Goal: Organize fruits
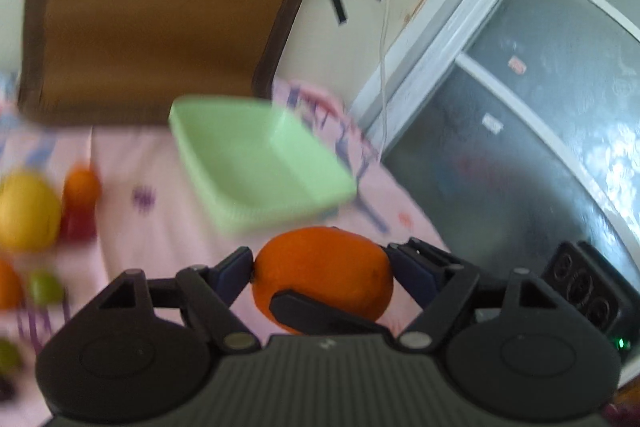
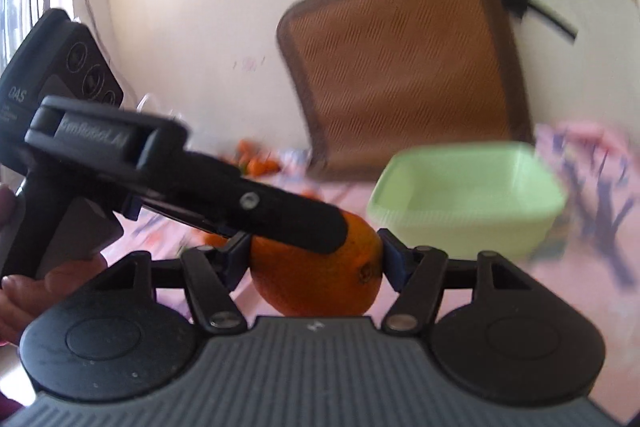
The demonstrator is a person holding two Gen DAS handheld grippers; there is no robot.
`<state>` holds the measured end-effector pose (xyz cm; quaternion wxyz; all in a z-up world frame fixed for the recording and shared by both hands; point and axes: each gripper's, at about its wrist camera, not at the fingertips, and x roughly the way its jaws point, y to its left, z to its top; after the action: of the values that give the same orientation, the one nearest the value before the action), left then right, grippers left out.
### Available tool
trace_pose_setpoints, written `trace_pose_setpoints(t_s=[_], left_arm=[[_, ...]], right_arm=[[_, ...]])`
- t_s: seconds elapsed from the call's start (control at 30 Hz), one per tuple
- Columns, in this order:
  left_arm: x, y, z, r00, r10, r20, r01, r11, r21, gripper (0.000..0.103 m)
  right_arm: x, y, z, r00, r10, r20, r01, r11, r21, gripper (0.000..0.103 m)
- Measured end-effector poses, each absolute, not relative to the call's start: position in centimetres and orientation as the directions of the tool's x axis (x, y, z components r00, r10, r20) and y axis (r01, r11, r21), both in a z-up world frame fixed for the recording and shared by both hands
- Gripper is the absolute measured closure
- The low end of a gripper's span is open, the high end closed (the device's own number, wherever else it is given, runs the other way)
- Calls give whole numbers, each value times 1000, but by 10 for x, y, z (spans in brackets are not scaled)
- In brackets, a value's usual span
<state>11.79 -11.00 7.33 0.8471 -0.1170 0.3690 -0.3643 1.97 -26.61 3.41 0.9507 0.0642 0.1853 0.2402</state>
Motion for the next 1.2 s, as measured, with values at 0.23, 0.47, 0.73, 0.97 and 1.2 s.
trace_pose_setpoints(t_s=[0.23,0.47,0.73,0.97,1.2], left_arm=[[204,-152,65,503,-660,-558,509,748,-426,23],[227,-163,24,486,-636,-599,434,771,-467,23],[202,-145,52,555,-632,-541,442,775,-452,19],[123,-28,104,728,-544,-416,389,829,-402,15],[56,91,58,838,-237,-492,80,944,-319,15]], right_arm=[[101,-290,34,884,366,-290,-326,928,177,35],[118,-286,6,880,278,-385,-274,960,66,34],[107,-302,3,918,242,-315,-215,970,118,24],[80,-321,24,962,205,-178,-160,958,236,35],[65,-243,46,870,436,-229,-395,896,203,37]])
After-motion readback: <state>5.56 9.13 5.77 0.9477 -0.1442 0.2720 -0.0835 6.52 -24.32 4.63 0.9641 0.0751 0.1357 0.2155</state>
